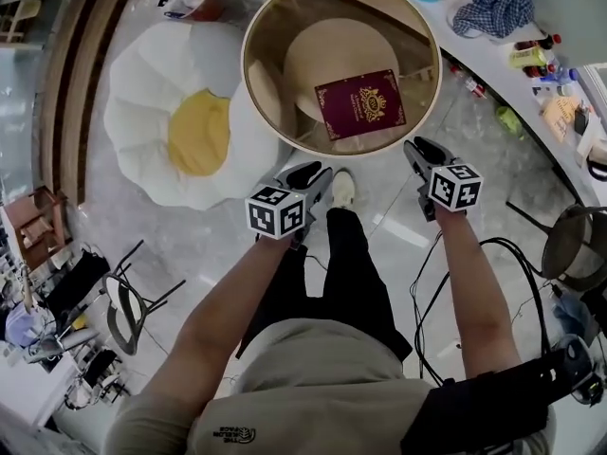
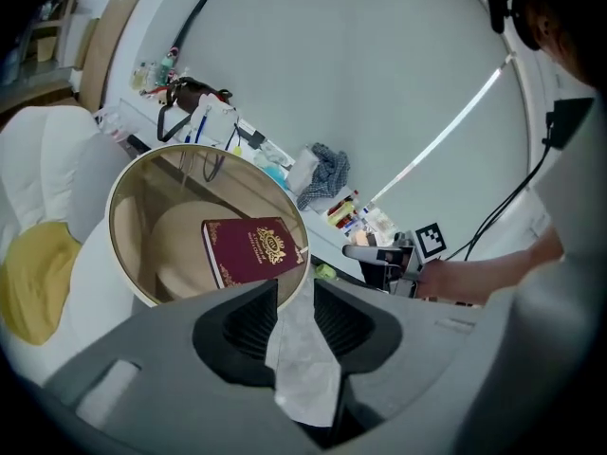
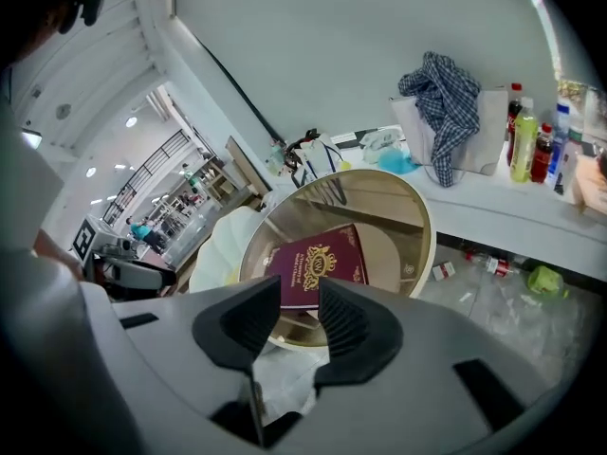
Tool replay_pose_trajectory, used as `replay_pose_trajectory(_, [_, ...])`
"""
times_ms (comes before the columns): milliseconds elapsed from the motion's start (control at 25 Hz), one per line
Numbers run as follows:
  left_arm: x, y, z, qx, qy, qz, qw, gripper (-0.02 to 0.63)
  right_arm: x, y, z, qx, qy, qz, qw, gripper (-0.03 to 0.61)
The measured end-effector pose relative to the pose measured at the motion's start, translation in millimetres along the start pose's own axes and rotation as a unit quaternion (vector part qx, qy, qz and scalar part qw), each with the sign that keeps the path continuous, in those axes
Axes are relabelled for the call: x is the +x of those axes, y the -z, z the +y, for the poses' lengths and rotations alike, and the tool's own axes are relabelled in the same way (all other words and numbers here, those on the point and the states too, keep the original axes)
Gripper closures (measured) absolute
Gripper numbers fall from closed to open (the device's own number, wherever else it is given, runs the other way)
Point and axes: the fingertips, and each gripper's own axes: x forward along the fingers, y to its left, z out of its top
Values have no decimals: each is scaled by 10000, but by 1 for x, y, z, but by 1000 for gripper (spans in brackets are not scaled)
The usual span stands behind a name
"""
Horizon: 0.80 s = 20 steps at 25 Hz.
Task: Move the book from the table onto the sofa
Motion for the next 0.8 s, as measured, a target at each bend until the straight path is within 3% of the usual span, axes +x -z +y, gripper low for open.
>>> replay_pose_trajectory(400, [80, 11, 87, -270, -230, 216, 9991, 480, 88, -14, -74, 340, 77, -53, 9994, 440])
replay_pose_trajectory(800, [118, 23, 123, -764, -70, 174, 9969, 445, 128, -10, -95, 1059, -292, -139, 9938, 428])
